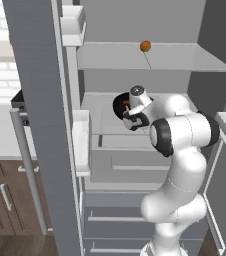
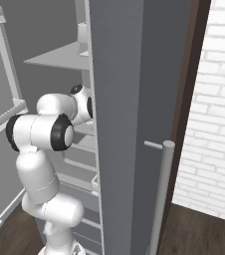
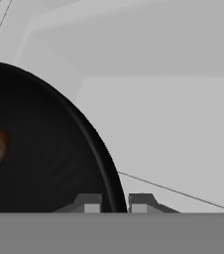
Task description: Pick the chicken drumstick and garlic from their plates and place them in the bowl. Then put the bowl in the fridge.
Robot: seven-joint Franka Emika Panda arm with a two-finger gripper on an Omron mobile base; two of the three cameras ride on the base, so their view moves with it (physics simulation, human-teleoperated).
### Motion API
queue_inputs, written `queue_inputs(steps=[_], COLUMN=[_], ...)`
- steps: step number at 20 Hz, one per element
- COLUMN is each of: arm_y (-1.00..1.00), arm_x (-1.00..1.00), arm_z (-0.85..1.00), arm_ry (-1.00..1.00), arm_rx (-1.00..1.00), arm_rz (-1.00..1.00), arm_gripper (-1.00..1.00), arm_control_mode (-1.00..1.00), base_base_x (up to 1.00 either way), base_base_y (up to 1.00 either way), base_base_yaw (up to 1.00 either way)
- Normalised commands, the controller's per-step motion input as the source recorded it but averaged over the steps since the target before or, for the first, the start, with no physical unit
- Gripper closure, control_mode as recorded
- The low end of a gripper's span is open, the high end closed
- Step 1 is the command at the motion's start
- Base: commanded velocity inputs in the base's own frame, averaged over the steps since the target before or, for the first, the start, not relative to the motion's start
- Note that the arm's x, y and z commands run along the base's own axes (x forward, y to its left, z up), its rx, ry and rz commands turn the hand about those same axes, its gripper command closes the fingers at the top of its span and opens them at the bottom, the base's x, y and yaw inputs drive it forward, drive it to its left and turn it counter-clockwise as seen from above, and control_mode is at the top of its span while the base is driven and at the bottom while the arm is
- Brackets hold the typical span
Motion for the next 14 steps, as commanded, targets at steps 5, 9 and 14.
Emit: queue_inputs(steps=[5, 9, 14], arm_y=[0.00, 0.00, 0.00], arm_x=[-0.02, -0.14, -0.55], arm_z=[0.04, 0.11, 0.23], arm_ry=[-0.02, -0.10, -0.08], arm_rx=[0.00, 0.00, 0.00], arm_rz=[0.00, 0.00, 0.00], arm_gripper=[-1.00, -1.00, -1.00], arm_control_mode=[-1.00, -1.00, -1.00], base_base_x=[0.00, 0.00, 0.00], base_base_y=[0.00, 0.00, 0.00], base_base_yaw=[0.00, 0.00, 0.00])
